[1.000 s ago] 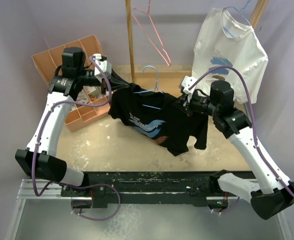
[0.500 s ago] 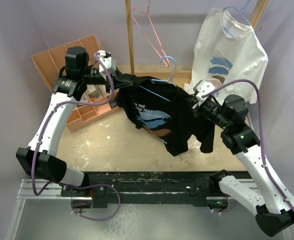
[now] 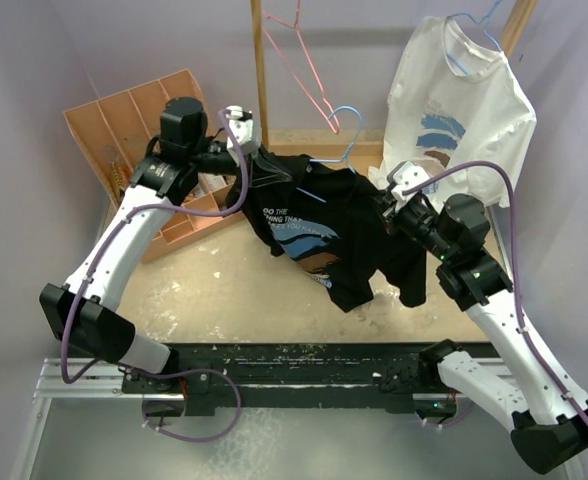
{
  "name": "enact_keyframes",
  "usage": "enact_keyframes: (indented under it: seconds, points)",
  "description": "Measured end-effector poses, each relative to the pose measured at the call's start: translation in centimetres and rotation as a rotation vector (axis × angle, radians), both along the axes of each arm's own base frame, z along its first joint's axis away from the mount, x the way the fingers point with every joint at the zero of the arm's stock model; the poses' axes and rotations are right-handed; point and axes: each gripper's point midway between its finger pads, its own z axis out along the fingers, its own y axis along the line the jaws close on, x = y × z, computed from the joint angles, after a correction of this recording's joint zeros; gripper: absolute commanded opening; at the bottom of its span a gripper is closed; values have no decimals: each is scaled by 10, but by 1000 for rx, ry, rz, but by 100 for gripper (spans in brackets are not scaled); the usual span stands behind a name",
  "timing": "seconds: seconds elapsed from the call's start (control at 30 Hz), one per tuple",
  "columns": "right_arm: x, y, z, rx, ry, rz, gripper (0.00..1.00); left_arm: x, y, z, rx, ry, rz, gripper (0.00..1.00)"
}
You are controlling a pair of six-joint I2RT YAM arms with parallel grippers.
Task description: Place the t-shirt on the hanger
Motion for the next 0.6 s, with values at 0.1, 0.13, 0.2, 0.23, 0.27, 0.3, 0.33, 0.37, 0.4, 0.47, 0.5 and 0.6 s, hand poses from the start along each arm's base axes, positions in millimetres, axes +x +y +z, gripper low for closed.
enact_keyframes:
  seconds: [0.1,0.13,0.2,0.23,0.27,0.3,0.33,0.37,0.4,0.47,0.5,0.6]
  points:
    - [-1,0,4,9,-14,0,0,-1,-11,-5,4,19,-15,0]
    - [-2,-1,5,13,-18,0,0,0,-12,-6,4,21,-13,0]
    - [-4,-1,6,16,-22,0,0,1,-14,-8,5,23,-9,0]
    - [-5,-2,6,17,-24,0,0,2,-14,-9,6,26,-5,7]
    - [-5,-2,6,17,-25,0,0,3,-15,-10,6,28,-1,20]
    - [-5,-2,7,18,-26,0,0,3,-15,-10,6,28,3,35]
    - [-5,-2,7,18,-26,0,0,4,-15,-10,6,25,7,47]
    - [-5,-2,6,18,-27,0,0,5,-15,-10,7,24,13,57]
    - [-5,-2,6,18,-26,0,0,6,-15,-10,8,20,17,69]
    - [-5,-2,5,17,-25,-1,0,6,-15,-12,15,25,25,75]
    - [-5,-2,4,16,-24,0,0,6,-14,-13,19,32,28,79]
    - [-5,-2,0,13,-16,0,0,6,-13,-14,31,40,38,83]
